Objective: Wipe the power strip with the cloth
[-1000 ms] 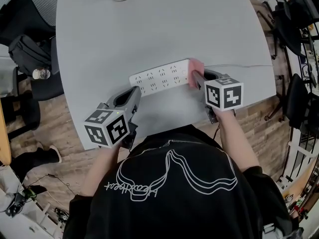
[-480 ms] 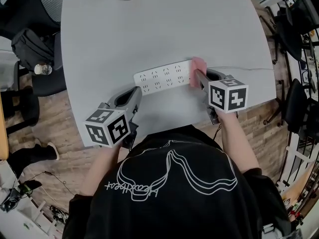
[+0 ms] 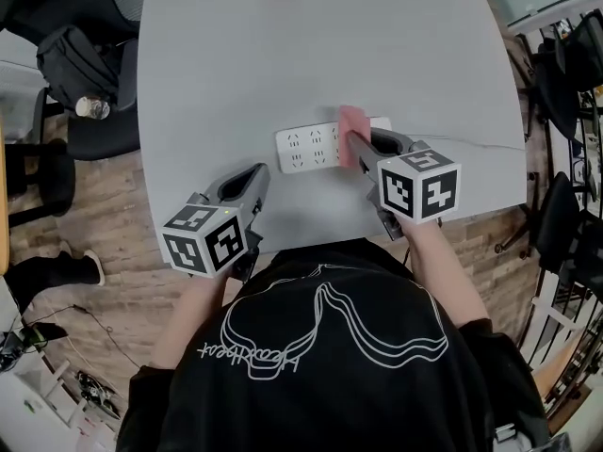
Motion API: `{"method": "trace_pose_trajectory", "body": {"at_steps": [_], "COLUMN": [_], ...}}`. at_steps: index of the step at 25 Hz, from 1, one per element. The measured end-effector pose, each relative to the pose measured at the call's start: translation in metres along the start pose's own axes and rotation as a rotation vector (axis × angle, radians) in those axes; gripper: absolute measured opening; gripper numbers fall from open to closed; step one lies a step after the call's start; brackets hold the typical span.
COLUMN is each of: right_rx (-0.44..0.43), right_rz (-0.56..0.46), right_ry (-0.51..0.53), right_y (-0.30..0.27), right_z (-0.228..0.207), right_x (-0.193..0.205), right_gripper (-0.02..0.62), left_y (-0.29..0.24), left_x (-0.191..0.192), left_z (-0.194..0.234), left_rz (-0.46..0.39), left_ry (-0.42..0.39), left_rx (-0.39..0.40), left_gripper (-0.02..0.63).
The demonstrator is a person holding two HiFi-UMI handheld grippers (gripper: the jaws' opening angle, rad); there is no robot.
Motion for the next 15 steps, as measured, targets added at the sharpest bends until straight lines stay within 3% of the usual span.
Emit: {"method": "trace_pose_trajectory", "body": {"at_steps": [15], "right_rx": [-0.177], "right_rz": [0.122], "right_ry": [0.147], "right_y": [-0.065], "right_z": [0.075], "right_x": [0.002], "right_gripper": [0.043], "left_y": [0.042], "left_x": [0.011], "left_z": [0.033], "left_rz": [-0.055], "left_ry": [0.078], "left_rx": [-0.098], "left_gripper": [0.012]}}
Point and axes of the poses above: the fingertips, and each gripper's own axes: y backward along the fingers, z to its left, x out of its underside, the point moved 8 cm from there along y, backward along the fingers, and after that the axes turned 4 degrees about -z, right-handed, at the moved point
